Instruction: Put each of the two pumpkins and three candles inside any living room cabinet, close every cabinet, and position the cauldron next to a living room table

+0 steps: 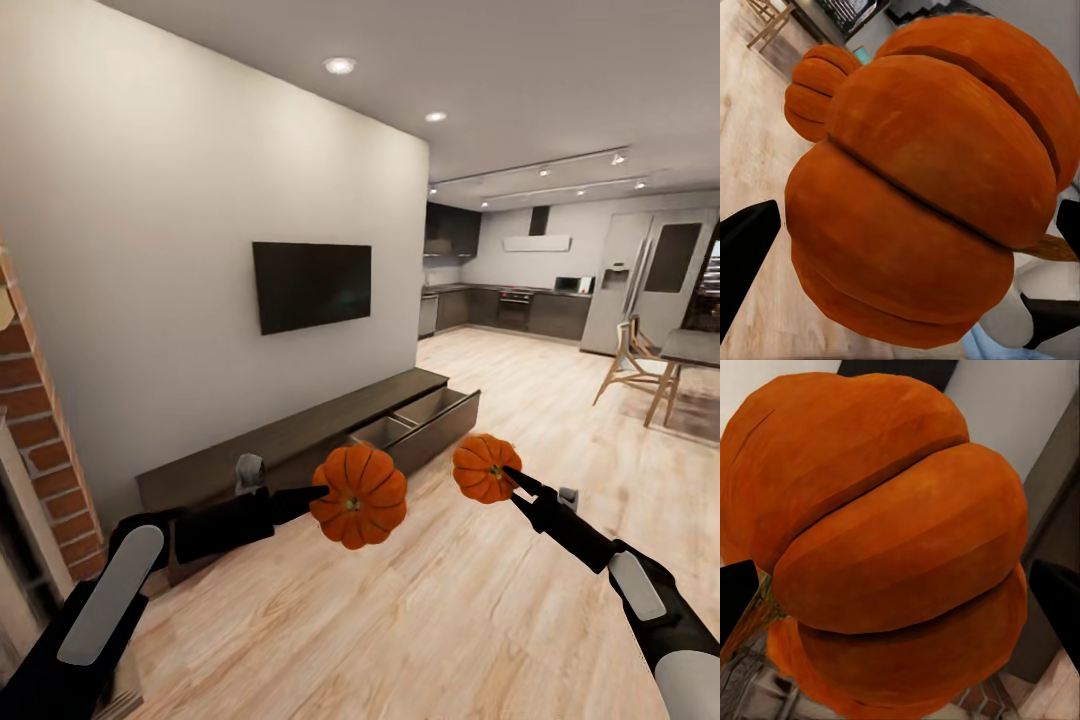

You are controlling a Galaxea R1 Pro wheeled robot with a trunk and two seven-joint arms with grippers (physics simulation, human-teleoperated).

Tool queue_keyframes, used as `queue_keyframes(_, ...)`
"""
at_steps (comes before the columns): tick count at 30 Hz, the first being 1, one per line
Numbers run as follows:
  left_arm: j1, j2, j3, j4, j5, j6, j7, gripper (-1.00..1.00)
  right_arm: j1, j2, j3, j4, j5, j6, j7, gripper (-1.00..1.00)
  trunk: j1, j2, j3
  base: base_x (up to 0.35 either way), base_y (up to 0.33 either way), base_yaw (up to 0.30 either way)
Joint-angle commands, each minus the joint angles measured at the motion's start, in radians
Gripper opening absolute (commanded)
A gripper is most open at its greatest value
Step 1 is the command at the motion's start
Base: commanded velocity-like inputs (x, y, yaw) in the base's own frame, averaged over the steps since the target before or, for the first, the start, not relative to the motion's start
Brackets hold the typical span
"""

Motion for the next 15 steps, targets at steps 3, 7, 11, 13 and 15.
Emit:
queue_keyframes(3,-0.001,0.000,0.000,0.000,0.010,0.004,-0.008,-1.00,-0.001,0.000,-0.002,0.000,-0.012,0.010,0.001,-1.00,0.000,-0.001,0.000,0.002,-0.001,-0.291)
queue_keyframes(7,-0.001,0.001,0.000,0.000,0.010,0.004,-0.008,-1.00,-0.001,0.000,-0.002,0.000,-0.012,0.010,0.001,-1.00,0.000,-0.001,0.002,0.001,0.000,-0.291)
queue_keyframes(11,-0.001,0.001,0.000,0.000,0.010,0.004,-0.008,-1.00,-0.001,0.000,-0.002,0.000,-0.012,0.010,0.001,-1.00,0.000,-0.001,0.003,0.029,-0.030,-0.291)
queue_keyframes(13,-0.001,0.001,0.000,0.000,0.010,0.004,-0.008,-1.00,-0.001,0.000,-0.002,0.000,-0.012,0.010,0.001,-1.00,0.000,-0.001,0.004,0.079,-0.093,-0.291)
queue_keyframes(15,-0.001,0.001,0.000,0.000,0.010,0.004,-0.008,-1.00,-0.001,0.000,-0.002,0.000,-0.012,0.010,0.000,-1.00,0.000,-0.001,0.005,0.099,-0.148,-0.291)
